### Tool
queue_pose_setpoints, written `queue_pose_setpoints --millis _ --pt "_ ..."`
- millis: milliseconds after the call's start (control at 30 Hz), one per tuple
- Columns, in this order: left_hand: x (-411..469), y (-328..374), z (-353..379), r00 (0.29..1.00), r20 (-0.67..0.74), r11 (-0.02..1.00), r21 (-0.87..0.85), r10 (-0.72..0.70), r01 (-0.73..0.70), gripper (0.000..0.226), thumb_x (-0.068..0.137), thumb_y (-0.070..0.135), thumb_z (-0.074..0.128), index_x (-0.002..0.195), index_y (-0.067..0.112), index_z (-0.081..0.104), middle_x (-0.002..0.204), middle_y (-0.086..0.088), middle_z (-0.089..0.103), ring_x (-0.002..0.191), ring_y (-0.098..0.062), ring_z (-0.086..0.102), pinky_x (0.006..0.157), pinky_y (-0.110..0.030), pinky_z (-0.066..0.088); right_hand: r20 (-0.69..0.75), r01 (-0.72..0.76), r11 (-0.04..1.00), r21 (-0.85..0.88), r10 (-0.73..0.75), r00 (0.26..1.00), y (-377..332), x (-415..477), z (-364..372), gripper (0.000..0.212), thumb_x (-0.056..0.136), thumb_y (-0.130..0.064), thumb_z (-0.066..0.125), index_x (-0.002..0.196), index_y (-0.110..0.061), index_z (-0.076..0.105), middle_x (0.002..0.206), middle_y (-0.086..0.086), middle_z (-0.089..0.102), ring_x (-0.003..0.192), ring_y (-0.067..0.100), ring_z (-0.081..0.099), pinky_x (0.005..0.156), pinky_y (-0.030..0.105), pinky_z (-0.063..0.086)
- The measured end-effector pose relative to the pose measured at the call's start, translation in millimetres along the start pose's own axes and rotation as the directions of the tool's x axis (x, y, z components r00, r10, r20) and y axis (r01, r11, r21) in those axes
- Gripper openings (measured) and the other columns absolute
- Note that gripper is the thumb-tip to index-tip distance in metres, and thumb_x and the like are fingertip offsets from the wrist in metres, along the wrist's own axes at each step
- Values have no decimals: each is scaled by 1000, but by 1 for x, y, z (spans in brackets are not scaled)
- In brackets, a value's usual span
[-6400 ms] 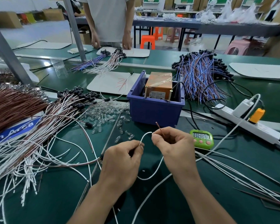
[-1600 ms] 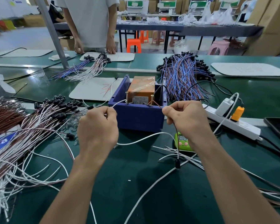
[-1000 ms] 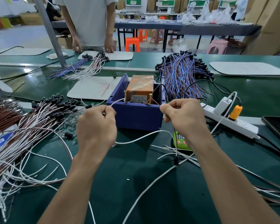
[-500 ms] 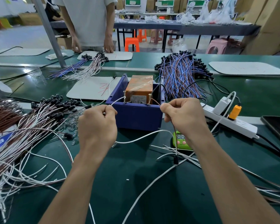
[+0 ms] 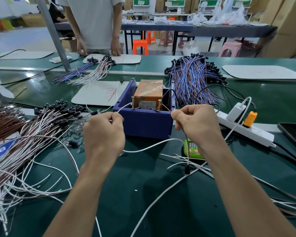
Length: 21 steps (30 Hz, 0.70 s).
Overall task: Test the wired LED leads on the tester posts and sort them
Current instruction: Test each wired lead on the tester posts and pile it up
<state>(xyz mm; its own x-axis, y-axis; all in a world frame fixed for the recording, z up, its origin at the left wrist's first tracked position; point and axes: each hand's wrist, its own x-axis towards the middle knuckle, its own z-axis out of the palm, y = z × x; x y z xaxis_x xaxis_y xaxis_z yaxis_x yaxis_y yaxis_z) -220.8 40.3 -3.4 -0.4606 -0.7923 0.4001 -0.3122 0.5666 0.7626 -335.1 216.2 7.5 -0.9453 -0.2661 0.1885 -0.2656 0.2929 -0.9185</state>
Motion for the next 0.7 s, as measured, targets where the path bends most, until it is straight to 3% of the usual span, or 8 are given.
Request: queue_pose_setpoints --millis 267,500,633,700 --pt "2 -2 4 1000 10 1000 -12 25 -25 36 95 27 53 70 13 74 55 1 64 58 -21 59 61 -41 49 -3 -10 1000 6 10 1000 -1 -1 1 29 89 -23 75 60 -15 72 51 0 67 33 3 45 40 9 31" --pt "1 -5 5 999 8 999 -27 45 -45 32 96 25 55 73 23 77 52 14 59 58 -4 56 62 -29 34 -8 -4 1000 -12 4 1000 -3 -2 2 30 88 -24 75 59 -16 72 50 -1 66 33 2 44 38 10 32" --pt "0 -3 5 998 5 997 -27 69 -69 32 95 25 57 70 17 76 43 7 52 51 -7 51 55 -29 28 -1 -2 1000 -11 2 1000 -4 -3 1 29 89 -24 75 61 -16 73 51 -1 67 33 2 45 39 9 33" --pt "0 -3 5 997 12 996 -30 82 -82 33 94 26 57 70 15 75 44 4 52 51 -10 52 52 -25 33 1 1 1000 -10 -1 1000 -4 -3 2 28 89 -23 75 61 -15 73 50 -1 67 34 2 46 39 8 33"
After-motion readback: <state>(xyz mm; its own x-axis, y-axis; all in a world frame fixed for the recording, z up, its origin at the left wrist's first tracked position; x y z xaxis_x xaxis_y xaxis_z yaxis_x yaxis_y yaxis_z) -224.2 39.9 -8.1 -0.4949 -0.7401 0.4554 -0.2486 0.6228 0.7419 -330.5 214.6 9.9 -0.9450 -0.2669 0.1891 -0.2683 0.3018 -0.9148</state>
